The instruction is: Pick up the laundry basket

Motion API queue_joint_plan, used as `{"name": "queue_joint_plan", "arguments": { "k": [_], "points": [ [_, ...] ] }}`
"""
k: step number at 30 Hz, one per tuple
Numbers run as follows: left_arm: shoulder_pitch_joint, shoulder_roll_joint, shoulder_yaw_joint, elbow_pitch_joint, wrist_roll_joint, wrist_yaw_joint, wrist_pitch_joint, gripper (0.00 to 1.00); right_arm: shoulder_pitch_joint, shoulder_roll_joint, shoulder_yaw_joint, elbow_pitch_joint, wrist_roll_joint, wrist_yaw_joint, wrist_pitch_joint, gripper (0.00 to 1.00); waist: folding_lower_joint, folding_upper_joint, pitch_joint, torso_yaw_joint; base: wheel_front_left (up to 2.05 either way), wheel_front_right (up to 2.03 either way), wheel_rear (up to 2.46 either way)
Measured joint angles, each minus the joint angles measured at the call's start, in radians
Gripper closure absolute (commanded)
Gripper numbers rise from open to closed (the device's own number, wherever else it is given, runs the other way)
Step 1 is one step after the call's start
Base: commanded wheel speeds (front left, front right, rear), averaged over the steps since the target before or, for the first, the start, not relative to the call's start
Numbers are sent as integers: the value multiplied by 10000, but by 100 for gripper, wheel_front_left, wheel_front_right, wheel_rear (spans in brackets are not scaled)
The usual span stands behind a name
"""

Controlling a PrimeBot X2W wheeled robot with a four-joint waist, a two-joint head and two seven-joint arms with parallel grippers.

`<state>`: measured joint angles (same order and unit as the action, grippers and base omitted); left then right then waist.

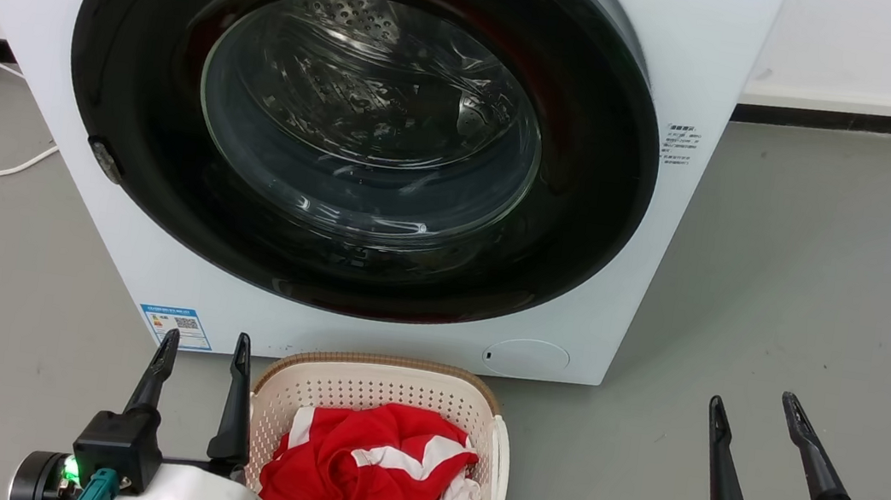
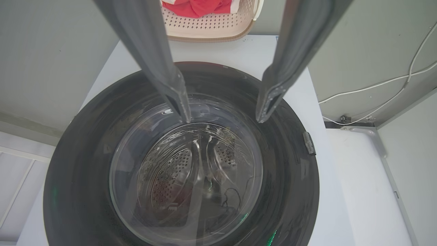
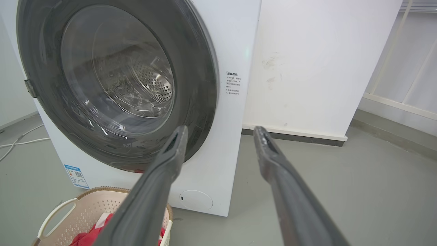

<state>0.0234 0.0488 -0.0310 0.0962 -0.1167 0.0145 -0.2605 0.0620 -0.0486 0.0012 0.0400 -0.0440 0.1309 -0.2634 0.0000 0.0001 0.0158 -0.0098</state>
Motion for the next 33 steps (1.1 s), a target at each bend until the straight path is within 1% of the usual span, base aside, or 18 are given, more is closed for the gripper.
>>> {"name": "queue_joint_plan", "arguments": {
  "k": [6, 14, 29, 33],
  "points": [
    [24, 0, -21, 33, -2, 46, -25, 0, 1, 0, -73, 125, 470, 0, 0, 0, 0, 0, 8, 9, 0, 0, 0],
    [29, 0, -44, 82, -4, 96, -25, 0, 1, -2, -61, 219, 616, 0, 0, 0, 0, 0, 17, 35, 0, 0, 0],
    [29, 0, 23, 79, 12, 123, -25, 0, -1, -2, 8, 247, 631, 0, 0, 0, 0, 0, 78, 15, 0, 0, 0],
    [2, 0, 192, 184, 119, 79, -25, 0, -12, -4, 127, 295, 539, 0, 0, 0, 0, 0, 141, 12, 0, 0, 0]
  ]
}}
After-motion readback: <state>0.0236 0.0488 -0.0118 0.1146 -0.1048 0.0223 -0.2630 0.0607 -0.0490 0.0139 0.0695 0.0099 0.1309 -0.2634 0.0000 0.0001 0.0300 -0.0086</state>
